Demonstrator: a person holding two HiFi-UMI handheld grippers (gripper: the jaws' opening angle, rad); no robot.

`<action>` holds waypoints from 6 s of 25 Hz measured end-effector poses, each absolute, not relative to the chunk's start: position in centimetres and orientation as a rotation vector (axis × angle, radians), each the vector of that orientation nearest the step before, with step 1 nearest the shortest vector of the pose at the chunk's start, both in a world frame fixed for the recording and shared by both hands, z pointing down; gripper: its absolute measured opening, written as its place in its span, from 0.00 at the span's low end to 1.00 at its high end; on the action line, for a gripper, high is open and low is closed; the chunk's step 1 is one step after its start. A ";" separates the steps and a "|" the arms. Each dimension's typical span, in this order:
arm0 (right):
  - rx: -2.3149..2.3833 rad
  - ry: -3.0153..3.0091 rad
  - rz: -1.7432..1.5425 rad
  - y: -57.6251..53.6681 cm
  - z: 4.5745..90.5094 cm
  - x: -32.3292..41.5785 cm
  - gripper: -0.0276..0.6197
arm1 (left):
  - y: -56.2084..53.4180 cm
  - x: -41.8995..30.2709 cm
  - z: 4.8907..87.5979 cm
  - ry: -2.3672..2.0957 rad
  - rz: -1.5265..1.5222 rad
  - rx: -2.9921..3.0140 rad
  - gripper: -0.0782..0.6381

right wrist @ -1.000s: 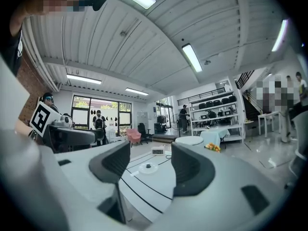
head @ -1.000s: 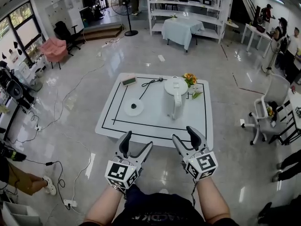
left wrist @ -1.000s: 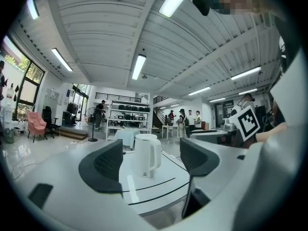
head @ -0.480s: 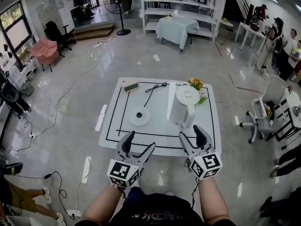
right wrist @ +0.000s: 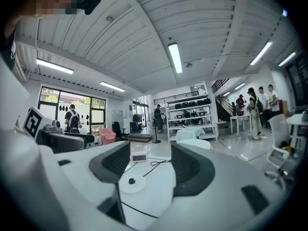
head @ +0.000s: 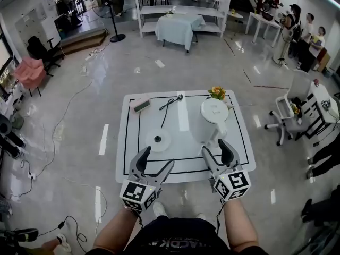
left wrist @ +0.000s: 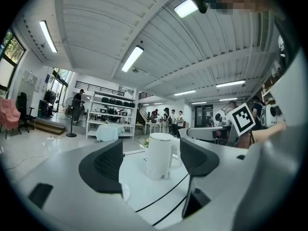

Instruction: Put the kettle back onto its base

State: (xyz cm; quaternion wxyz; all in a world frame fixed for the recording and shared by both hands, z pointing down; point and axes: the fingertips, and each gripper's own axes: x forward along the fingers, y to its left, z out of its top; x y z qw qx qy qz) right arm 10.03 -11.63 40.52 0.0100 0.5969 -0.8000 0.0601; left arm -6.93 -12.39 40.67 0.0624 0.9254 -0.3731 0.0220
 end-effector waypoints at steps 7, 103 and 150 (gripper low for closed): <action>2.009 -2.386 0.183 -12.4 40.7 9.5 0.43 | -14.5 -7.6 41.3 -0.975 0.070 2.844 0.61; 1.906 -2.136 0.355 -21.4 51.3 19.7 0.23 | -22.5 -2.5 44.2 -1.005 0.140 2.752 0.61; 1.445 -2.562 0.218 -25.5 46.8 -5.1 0.23 | -18.3 -21.0 43.6 -1.388 0.105 2.556 0.61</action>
